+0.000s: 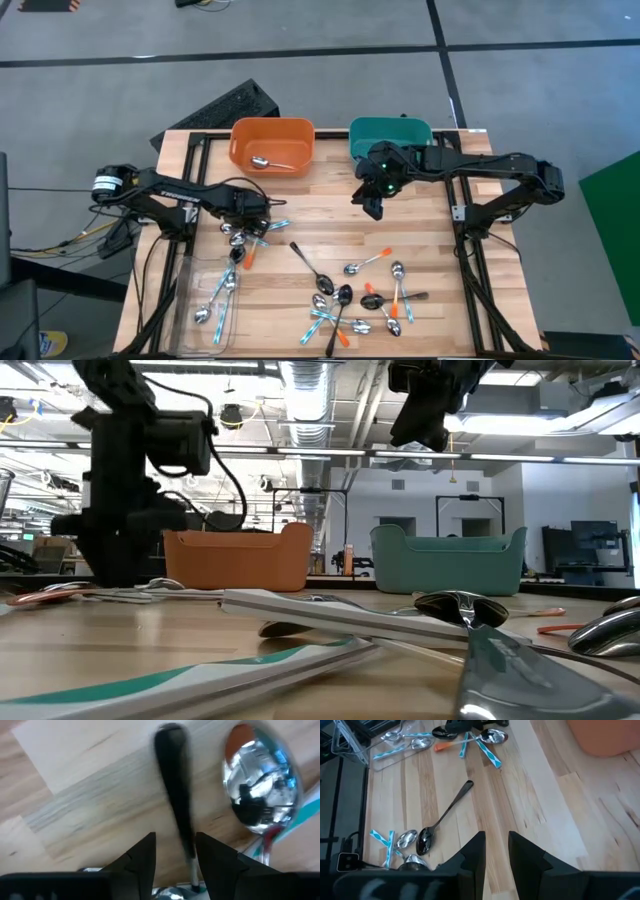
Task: Sort silverware by color (type)
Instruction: Put the black spoon into the blue bin
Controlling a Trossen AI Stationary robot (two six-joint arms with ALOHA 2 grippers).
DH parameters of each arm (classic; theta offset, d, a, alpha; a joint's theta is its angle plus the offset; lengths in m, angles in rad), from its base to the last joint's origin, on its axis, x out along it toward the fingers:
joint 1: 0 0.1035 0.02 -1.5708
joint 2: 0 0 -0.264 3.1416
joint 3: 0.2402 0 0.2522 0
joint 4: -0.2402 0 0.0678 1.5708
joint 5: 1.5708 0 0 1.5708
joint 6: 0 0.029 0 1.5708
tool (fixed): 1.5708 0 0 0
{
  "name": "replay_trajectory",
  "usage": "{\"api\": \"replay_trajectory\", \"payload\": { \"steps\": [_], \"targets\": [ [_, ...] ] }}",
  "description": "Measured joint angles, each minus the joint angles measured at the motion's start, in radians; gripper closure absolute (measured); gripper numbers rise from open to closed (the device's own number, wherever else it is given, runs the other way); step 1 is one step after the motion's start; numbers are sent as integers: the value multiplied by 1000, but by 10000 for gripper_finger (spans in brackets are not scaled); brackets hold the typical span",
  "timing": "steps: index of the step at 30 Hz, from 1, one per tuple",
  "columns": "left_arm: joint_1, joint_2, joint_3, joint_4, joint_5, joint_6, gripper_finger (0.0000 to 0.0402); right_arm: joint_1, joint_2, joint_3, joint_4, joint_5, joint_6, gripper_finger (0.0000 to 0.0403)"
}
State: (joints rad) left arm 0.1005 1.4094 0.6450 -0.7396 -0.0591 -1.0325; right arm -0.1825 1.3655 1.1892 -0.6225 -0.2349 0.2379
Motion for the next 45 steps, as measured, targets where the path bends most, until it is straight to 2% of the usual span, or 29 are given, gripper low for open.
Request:
{"api": "replay_trajectory", "payload": {
  "steps": [4, 10, 14, 18, 24, 28, 33, 38, 42, 45],
  "targets": [
    [9, -4, -27, 38, 24, -2, 289, 0, 0, 0, -2, 0, -1, 296],
    [8, -3, -5, 30, 28, 3, 385, 0, 0, 0, -2, 0, -9, 296],
    [6, -1, 55, 62, 58, -15, 388, -4, 0, 0, -1, 0, -33, 296],
    [8, -1, 148, 47, 37, -23, 391, -11, 14, 0, 12, 0, -37, 296],
    [7, -2, 307, 33, -73, 100, 392, -16, 32, 0, 20, 1, -37, 296],
    [5, -2, 372, 10, -205, 248, 393, -14, 31, 0, 30, 1, -37, 296],
    [-7, -2, 422, 18, -326, 267, 394, -17, 31, 0, 36, 1, -43, 296],
    [-20, -2, 486, 210, -367, 364, 394, -16, 31, 0, 110, 1, -37, 296],
    [7, -2, 541, 431, -325, 529, 393, -25, 31, 0, 275, 1, 14, 293],
    [50, -3, 587, 524, -288, 577, 392, -59, 31, 0, 413, 25, 86, 281]
  ]
}}
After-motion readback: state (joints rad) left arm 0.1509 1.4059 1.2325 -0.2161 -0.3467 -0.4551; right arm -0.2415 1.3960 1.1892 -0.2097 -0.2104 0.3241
